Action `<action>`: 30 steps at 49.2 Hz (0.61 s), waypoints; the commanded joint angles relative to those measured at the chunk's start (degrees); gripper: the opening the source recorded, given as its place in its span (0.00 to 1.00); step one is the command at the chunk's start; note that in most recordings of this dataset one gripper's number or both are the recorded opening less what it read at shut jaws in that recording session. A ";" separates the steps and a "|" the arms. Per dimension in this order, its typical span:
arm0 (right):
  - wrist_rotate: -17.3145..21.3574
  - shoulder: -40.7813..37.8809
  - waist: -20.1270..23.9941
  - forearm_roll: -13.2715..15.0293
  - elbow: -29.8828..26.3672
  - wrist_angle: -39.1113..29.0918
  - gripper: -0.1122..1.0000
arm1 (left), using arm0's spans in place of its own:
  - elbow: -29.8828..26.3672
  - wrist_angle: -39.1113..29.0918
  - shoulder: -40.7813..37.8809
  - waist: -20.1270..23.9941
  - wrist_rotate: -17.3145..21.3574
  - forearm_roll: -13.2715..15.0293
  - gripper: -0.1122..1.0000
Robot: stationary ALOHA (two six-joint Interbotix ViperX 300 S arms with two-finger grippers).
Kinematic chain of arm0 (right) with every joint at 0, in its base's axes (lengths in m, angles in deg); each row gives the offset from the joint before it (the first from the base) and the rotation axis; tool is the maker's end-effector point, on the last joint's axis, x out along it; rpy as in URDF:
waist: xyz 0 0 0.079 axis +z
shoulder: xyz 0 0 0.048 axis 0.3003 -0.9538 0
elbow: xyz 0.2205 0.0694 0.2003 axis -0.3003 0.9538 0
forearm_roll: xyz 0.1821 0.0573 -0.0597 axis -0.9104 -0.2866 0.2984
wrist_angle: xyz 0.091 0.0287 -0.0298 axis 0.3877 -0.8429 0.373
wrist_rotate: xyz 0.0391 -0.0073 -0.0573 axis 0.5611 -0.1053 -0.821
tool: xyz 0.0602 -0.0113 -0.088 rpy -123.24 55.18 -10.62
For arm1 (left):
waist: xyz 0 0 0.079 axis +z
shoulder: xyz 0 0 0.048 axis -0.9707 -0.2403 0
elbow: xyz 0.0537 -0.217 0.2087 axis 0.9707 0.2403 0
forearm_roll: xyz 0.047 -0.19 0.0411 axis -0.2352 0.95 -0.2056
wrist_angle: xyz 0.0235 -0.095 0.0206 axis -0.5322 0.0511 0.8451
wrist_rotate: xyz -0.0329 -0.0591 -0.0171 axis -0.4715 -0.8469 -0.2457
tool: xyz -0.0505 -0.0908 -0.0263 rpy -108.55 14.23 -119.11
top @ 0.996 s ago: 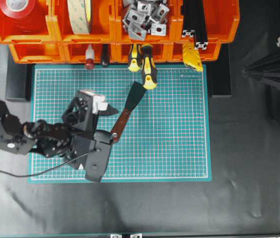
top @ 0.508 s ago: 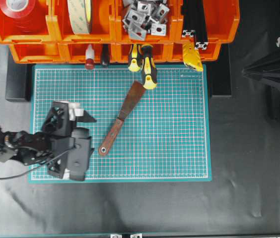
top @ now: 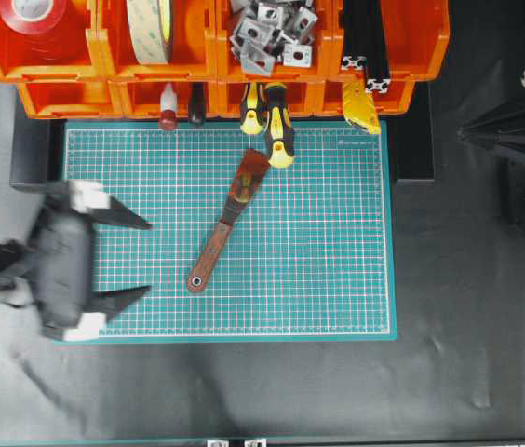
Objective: Pick scraper from container rack with left arm.
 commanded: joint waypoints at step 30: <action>0.70 0.18 0.44 -0.09 -2.11 0.00 0.10 | 10.46 -9.05 45.62 -1.67 1.85 -0.18 0.90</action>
